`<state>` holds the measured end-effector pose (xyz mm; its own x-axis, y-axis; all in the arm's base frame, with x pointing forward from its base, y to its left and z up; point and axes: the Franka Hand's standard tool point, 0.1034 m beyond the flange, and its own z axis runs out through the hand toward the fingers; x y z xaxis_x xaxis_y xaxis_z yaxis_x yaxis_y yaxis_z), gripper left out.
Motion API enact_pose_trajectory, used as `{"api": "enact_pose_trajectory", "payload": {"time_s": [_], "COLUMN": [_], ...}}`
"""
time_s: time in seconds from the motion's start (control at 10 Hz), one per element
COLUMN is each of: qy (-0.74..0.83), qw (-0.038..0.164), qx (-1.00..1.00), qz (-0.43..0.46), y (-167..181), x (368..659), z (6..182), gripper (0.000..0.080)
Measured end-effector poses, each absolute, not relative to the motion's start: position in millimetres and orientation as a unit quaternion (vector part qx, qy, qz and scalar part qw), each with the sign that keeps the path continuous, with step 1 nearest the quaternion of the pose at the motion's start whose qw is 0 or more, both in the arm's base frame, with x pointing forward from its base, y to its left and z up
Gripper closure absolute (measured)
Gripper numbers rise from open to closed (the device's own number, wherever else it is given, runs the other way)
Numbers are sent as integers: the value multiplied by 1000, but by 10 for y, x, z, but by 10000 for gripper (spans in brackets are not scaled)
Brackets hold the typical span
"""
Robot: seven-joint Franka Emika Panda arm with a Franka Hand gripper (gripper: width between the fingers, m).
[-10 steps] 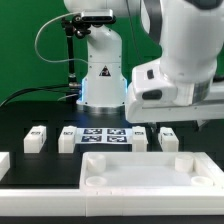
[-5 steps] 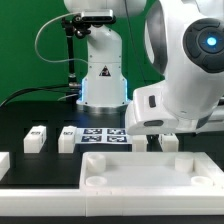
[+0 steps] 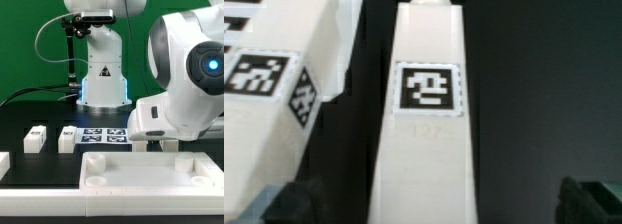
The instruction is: Assemble desk
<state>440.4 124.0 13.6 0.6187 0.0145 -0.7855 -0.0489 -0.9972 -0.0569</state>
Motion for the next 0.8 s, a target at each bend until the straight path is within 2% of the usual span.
{"api": "enact_pose_trajectory", "payload": {"time_s": [0.3,0.5,0.6,0.7,0.8], "qy": [6,6,6,6,6], "qw": [36,36,36,36,36], "qx": [-901,-901,-901,-901,-901], "qz": [433,433,433,433,433], "y": [1262,1262,1261,1261,1261], "x": [4370,4369,4369,4369,4369], "z": [93,92,93,93,93], "gripper": [150,409,409,511,511]}}
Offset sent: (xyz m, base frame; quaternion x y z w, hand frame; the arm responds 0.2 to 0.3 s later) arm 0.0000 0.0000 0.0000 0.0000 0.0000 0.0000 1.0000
